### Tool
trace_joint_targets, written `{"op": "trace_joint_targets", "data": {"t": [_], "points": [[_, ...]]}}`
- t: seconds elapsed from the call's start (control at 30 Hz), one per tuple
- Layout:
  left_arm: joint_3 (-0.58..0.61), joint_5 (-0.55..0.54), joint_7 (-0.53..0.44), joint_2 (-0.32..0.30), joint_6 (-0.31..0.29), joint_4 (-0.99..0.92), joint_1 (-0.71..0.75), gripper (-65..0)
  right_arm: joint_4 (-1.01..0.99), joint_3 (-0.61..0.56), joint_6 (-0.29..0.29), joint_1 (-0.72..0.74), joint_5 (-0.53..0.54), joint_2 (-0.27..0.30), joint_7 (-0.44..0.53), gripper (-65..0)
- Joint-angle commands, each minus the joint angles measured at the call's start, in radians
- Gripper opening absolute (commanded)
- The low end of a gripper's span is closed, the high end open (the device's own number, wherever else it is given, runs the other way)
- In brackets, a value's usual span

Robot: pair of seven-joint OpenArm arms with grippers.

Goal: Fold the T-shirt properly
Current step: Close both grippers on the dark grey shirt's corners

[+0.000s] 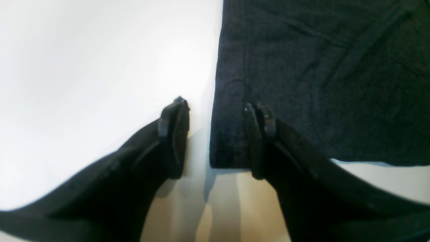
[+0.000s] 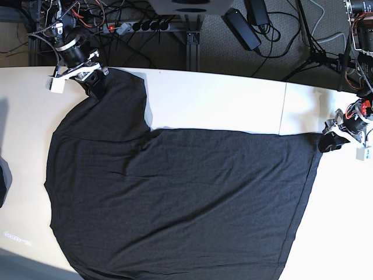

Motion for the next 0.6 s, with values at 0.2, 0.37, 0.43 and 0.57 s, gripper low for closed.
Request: {"op": "trace_joint_targets", "data": {"t": [0.2,0.37,0.43,0.57], "points": [[0.048,0.043,0.082,0.000,-0.007,-0.002,-0.003,-33.4,0.002,0.000,0.031,-0.005,-0.019,0.003,-0.028,-65.0],[0.098,0.055,0.080,0.000,-0.006,-0.002,-0.016,-33.4,0.002,0.000,0.031,-0.004,-0.019,0.003,-0.028,-65.0],[0.107,0.055,0.078,0.000,-0.007,-0.002,-0.019,-33.4,0.002,0.000,0.031,-0.004,-0.019,0.003,-0.028,-65.0],[0.109,0.056,0.079,0.007,-0.007,-0.002,-0.019,-33.5,0.002,0.000,0.031,-0.003,-0.019,0.003,-0.028,-65.0]]}}
